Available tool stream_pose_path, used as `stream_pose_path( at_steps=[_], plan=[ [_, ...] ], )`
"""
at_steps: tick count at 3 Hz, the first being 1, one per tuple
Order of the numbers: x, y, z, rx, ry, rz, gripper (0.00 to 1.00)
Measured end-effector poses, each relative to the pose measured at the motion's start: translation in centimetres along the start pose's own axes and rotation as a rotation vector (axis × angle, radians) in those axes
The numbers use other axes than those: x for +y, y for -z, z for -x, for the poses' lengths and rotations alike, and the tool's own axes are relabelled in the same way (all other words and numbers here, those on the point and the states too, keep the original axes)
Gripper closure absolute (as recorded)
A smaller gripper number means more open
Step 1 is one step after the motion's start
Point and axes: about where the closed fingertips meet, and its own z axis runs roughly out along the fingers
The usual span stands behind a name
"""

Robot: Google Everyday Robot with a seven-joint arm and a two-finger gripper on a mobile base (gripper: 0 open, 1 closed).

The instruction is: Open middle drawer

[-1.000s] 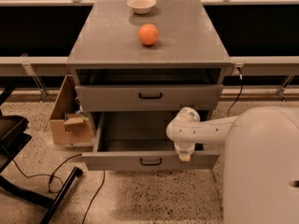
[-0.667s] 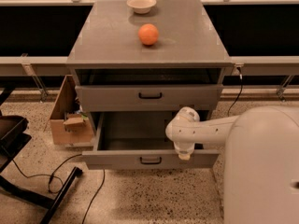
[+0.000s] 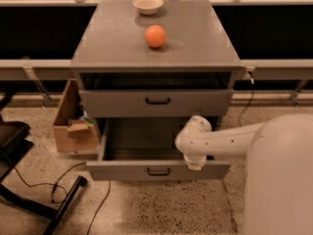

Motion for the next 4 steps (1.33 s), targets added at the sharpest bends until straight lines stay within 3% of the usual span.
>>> stream_pose_path(
  at_steps=[2,4],
  plan=[
    [0.89,0.36,-0.57,0.005,-0.007,0.002,1.0],
    [0.9,0.35,-0.57,0.005,-0.007,0.002,0.59]
  ],
)
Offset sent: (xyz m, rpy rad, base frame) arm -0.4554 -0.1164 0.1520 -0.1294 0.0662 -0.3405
